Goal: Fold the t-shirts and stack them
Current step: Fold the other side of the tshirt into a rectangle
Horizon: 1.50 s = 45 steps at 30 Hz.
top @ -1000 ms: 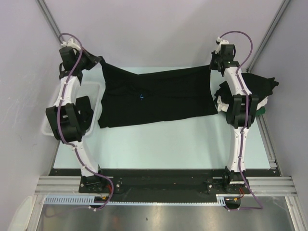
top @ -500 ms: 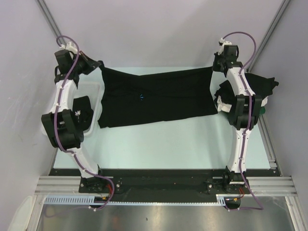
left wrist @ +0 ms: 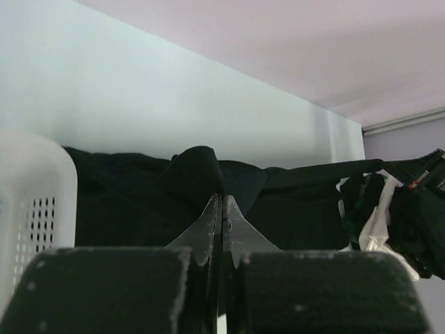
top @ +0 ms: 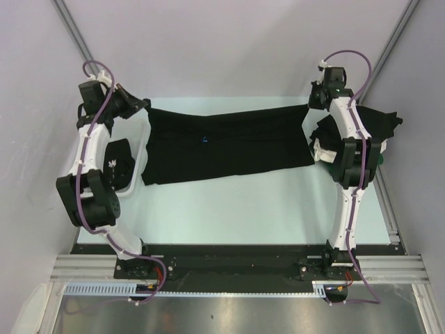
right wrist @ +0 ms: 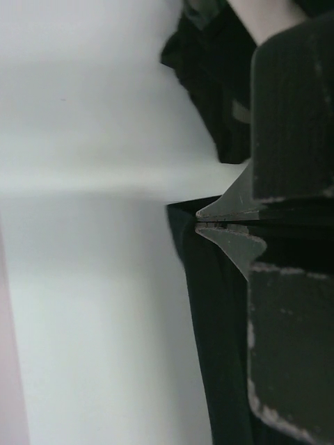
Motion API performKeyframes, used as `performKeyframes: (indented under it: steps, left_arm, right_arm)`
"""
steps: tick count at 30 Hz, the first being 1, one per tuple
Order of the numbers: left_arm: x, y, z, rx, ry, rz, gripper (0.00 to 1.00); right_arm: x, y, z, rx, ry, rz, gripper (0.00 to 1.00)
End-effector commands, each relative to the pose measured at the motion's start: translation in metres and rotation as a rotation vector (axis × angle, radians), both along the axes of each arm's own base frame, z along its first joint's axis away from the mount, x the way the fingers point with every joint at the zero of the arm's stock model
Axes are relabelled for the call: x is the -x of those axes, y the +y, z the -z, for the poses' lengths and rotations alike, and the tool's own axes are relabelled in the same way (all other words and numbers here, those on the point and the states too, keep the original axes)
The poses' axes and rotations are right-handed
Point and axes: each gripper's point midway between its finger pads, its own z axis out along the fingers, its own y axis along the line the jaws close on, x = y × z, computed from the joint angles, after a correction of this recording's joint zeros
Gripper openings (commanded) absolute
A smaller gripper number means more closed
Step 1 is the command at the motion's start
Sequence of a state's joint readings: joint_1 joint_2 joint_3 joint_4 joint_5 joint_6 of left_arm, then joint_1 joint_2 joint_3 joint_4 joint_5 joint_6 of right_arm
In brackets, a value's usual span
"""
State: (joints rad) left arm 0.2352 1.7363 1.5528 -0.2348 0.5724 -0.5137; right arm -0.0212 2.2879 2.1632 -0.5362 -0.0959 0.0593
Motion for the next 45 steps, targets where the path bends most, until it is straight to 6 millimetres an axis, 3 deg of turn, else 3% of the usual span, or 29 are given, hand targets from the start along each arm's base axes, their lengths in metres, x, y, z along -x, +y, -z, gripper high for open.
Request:
performKeyframes:
  steps: [1,11,27,31,33,36,45]
  left_arm:
    - [0.029,0.001,-0.033,-0.033,-0.07,-0.013,0.0]
    - [0.063,-0.011,-0.02,0.002,0.009,-0.004,0.0]
    - [0.111,-0.012,0.03,0.001,0.265,-0.051,0.0]
    - [0.115,-0.011,0.036,-0.006,0.313,-0.048,0.0]
    - [0.113,-0.011,0.036,-0.003,0.326,-0.042,0.0]
    - [0.112,-0.011,0.038,-0.002,0.345,-0.037,0.0]
    - [0.104,-0.009,0.031,-0.003,0.336,-0.044,0.25]
  right_arm:
    - [0.029,-0.011,-0.032,-0.019,0.029,0.06,0.0]
    - [0.061,-0.006,0.003,-0.094,0.235,0.09,0.0]
    - [0.094,0.018,0.067,-0.276,0.57,0.105,0.0]
    - [0.098,0.013,0.072,-0.262,0.595,0.126,0.01]
    - [0.098,0.011,0.072,-0.254,0.597,0.13,0.12]
    - [0.096,0.008,0.068,-0.252,0.584,0.131,0.18]
    - [0.088,-0.004,0.041,-0.231,0.505,0.138,0.29]
